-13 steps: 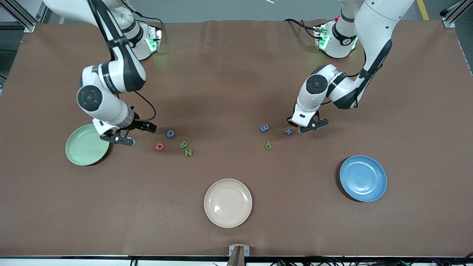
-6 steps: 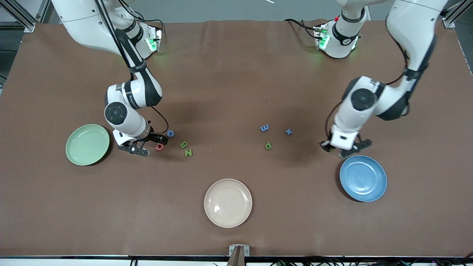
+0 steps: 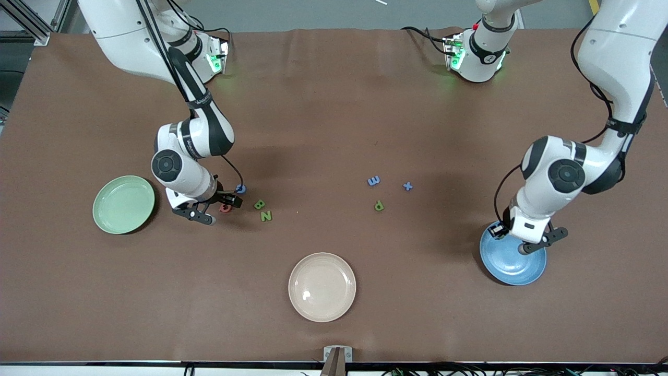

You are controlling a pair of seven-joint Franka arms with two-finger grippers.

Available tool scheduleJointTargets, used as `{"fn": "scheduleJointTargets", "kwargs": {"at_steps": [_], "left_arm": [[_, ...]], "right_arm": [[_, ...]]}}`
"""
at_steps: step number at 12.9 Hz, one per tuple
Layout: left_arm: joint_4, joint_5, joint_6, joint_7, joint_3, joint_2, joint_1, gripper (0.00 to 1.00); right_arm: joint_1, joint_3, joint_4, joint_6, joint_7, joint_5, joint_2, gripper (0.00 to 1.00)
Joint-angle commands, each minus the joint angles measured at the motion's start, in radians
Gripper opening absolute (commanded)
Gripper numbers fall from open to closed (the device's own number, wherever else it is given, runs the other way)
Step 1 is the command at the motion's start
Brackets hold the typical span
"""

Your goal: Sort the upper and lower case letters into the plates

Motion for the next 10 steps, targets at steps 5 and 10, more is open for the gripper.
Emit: {"fn": "scheduleJointTargets", "kwargs": {"at_steps": [5, 10], "left_arm": [[0.036, 0.014, -0.072, 0.026, -0.026, 0.021, 0.015, 1.00], [-0.053, 0.025, -0.118, -0.319, -0.173, 0.019, -0.042, 0.97]], "right_arm": [[0.006, -0.008, 0.032, 0.029, 0.004, 0.025, 0.045, 0.69], [0.005, -0.009, 0.032, 0.044, 0.001, 0.022, 0.059, 0.51]]}}
